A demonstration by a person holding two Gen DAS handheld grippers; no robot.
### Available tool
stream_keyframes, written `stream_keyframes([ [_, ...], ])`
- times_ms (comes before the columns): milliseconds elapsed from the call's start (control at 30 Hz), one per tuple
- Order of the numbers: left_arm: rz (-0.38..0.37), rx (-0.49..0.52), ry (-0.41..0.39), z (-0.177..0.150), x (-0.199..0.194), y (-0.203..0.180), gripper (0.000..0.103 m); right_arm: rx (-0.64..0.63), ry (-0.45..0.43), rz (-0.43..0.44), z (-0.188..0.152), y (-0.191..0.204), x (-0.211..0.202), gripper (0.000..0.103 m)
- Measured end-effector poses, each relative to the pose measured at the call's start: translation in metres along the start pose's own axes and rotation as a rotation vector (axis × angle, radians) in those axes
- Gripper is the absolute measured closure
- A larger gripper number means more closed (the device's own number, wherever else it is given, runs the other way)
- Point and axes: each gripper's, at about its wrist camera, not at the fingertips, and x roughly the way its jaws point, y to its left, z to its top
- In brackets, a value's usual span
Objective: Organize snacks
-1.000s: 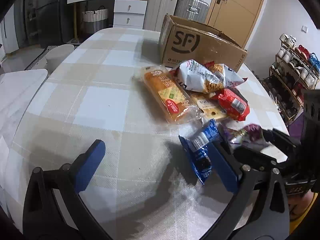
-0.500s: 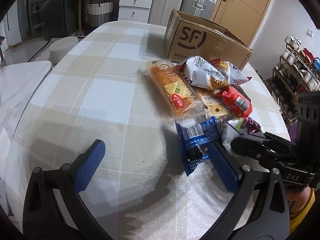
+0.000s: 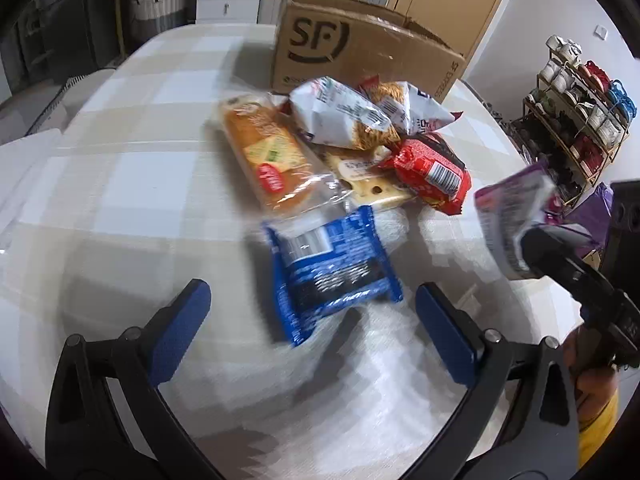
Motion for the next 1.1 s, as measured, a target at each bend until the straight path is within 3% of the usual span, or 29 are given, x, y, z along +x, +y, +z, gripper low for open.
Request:
stream_keyframes([
  [100,0.008,-0.032,0.048,0.007,0.015,-0.005,0.001,0.018,-0.033,0.004,-0.002,-0.007,-0.008,0.048],
  [233,0.026,-0.029,0.032,0.014,0.021,-0.01,0.005,0.022,-0.033,0.047,-0.002,-0.006,-0.011,0.048],
  [300,0.07,-0.013,0.019,0.014,0.02,-0.013,0.03,0.03,-0.029,0.055,0.0,-0.009,-0.01,0.048],
  [333,0.069,0.003,0.015,0.013,0.018,-0.014,0.038,0.037,-0.03,0.062,0.0,-0.01,-0.01,0.048],
  [367,0.047,0.009,0.015,0.013,0.017,-0.014,0.053,0.046,-0.03,0.066,0.001,-0.011,-0.011,0.048],
  [467,0.017,0.031,0.02,0.009,0.012,-0.016,0.061,0.051,-0.034,0.075,-0.001,-0.012,-0.012,0.048],
  [733,-0.002,0.056,-0.035,-0.002,-0.02,-0.02,0.061,0.035,-0.058,0.064,-0.002,-0.009,-0.016,0.047],
  [967,-0.053,0.117,-0.228,0.001,-0.096,-0.034,0.061,0.018,-0.1,0.047,0.003,0.007,-0.038,0.047],
  [1100,-0.074,0.147,-0.324,0.004,-0.134,-0.041,0.061,-0.054,-0.146,0.007,0.016,0.039,-0.062,0.047],
])
